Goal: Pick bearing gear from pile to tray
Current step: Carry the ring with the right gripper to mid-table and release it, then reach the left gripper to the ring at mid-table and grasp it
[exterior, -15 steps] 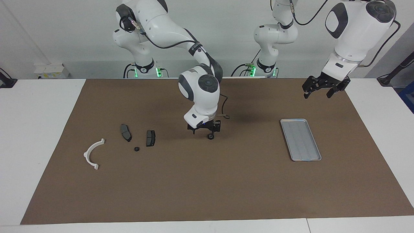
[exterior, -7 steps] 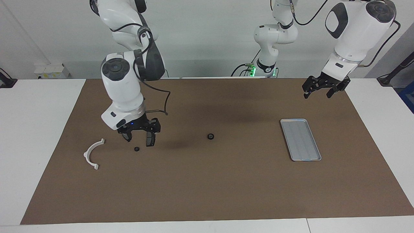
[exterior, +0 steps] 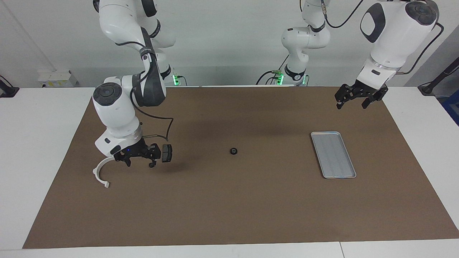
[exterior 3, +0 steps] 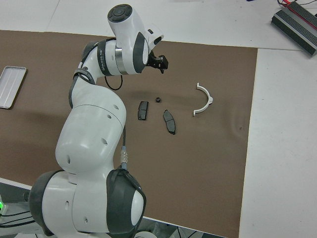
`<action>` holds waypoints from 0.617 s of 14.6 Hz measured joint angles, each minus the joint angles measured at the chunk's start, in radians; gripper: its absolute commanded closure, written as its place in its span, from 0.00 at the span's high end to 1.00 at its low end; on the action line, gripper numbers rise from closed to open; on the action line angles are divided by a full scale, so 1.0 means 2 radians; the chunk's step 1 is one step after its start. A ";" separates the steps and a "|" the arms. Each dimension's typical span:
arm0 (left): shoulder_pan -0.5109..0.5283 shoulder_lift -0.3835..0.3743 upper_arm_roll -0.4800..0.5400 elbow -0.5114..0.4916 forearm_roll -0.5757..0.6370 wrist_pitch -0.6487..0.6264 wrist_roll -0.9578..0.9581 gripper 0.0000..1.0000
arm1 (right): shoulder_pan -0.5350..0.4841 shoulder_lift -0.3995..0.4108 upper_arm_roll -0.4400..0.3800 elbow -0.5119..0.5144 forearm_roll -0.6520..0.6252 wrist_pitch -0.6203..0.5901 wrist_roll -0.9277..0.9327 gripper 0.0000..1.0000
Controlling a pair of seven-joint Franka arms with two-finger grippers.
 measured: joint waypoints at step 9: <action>-0.079 0.000 -0.021 -0.019 -0.011 0.040 -0.199 1.00 | -0.011 -0.004 0.001 -0.074 0.000 0.044 -0.035 0.96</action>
